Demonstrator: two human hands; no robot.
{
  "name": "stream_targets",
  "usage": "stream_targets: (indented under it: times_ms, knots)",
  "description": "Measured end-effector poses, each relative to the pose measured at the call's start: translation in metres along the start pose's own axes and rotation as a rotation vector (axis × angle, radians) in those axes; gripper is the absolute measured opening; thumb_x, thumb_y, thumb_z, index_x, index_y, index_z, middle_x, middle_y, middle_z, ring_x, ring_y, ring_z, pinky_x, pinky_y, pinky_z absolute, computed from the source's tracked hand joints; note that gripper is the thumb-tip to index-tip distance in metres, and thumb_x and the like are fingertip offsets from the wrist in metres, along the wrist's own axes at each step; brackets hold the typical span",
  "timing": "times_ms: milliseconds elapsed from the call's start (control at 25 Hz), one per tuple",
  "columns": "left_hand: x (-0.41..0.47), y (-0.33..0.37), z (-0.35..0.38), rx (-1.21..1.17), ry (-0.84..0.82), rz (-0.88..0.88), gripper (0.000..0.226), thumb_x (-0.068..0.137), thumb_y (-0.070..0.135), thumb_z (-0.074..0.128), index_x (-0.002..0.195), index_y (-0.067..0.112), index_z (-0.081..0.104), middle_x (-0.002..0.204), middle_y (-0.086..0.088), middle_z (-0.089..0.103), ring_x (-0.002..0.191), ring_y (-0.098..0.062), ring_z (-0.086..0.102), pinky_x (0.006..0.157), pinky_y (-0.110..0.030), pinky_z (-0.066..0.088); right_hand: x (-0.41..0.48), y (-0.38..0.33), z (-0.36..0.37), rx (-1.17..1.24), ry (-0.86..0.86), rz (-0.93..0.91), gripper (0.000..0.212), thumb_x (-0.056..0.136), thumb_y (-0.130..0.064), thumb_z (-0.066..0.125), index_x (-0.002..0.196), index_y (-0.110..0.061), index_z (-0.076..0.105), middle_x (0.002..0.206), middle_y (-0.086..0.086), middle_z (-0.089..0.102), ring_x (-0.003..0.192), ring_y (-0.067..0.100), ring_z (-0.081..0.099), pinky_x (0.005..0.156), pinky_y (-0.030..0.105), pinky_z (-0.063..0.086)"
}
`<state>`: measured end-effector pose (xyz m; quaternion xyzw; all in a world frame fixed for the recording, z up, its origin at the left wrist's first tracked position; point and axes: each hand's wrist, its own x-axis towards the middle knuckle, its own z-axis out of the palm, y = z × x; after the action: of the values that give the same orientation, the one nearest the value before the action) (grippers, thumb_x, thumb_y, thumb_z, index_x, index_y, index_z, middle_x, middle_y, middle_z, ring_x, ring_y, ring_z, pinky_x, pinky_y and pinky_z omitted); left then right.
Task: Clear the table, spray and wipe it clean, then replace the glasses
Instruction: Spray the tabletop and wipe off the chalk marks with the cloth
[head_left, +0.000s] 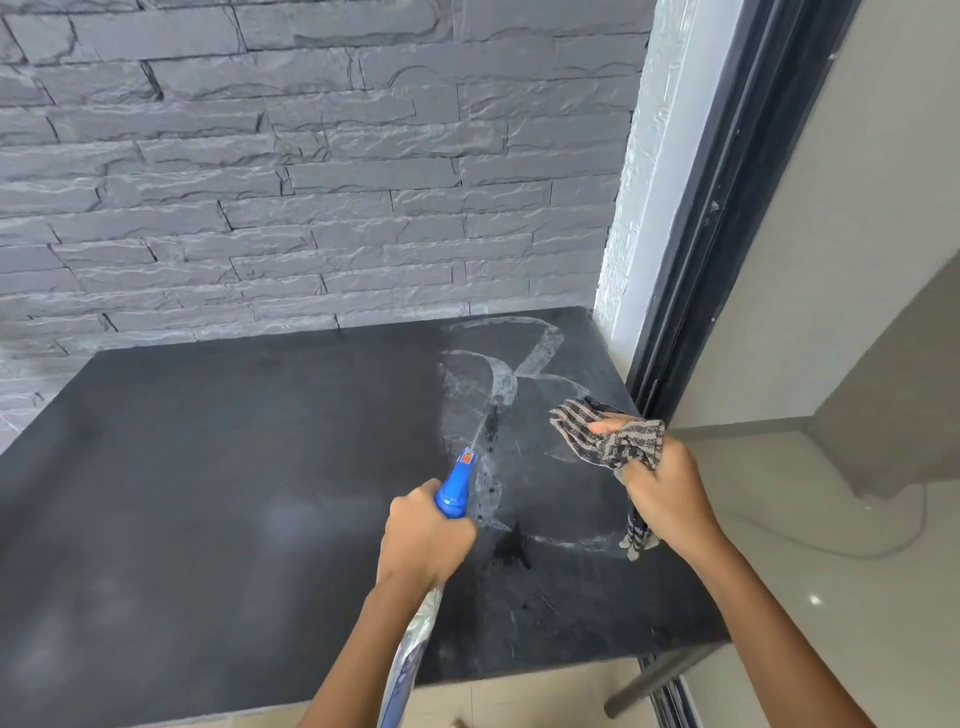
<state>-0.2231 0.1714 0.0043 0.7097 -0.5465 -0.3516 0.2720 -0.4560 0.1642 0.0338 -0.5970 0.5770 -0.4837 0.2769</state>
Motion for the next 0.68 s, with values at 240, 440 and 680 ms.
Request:
stream_targets:
  times_ms: [240, 440, 680]
  knots:
    - [0.072, 0.02, -0.015, -0.055, 0.032, -0.001, 0.011, 0.057, 0.013, 0.047, 0.065, 0.014, 0.038, 0.062, -0.006, 0.048, 0.068, -0.043, 0.066, 0.054, -0.035, 0.046, 0.069, 0.003, 0.024, -0.005, 0.006, 0.024, 0.051, 0.077, 0.02, 0.045, 0.102, -0.016, 0.071, 0.108, -0.012, 0.065, 0.106, -0.001, 0.057, 0.091, 0.002, 0.038]
    - [0.132, 0.042, -0.023, -0.02, 0.017, 0.02, 0.015, 0.057, 0.014, 0.047, 0.071, 0.009, 0.045, 0.065, -0.009, 0.052, 0.073, -0.042, 0.068, 0.068, -0.047, 0.056, 0.115, 0.008, 0.045, 0.025, 0.012, 0.017, 0.051, 0.077, 0.02, 0.046, 0.101, -0.018, 0.071, 0.105, -0.017, 0.064, 0.102, -0.015, 0.055, 0.089, -0.001, 0.036]
    - [0.176, 0.041, -0.029, -0.03, 0.075, 0.004, 0.013, 0.056, 0.017, 0.048, 0.065, 0.011, 0.042, 0.068, -0.022, 0.06, 0.056, -0.035, 0.058, 0.064, -0.047, 0.055, 0.151, 0.031, 0.063, -0.005, -0.003, 0.059, 0.051, 0.077, 0.022, 0.045, 0.101, -0.016, 0.07, 0.107, -0.015, 0.063, 0.105, -0.008, 0.054, 0.091, -0.001, 0.034]
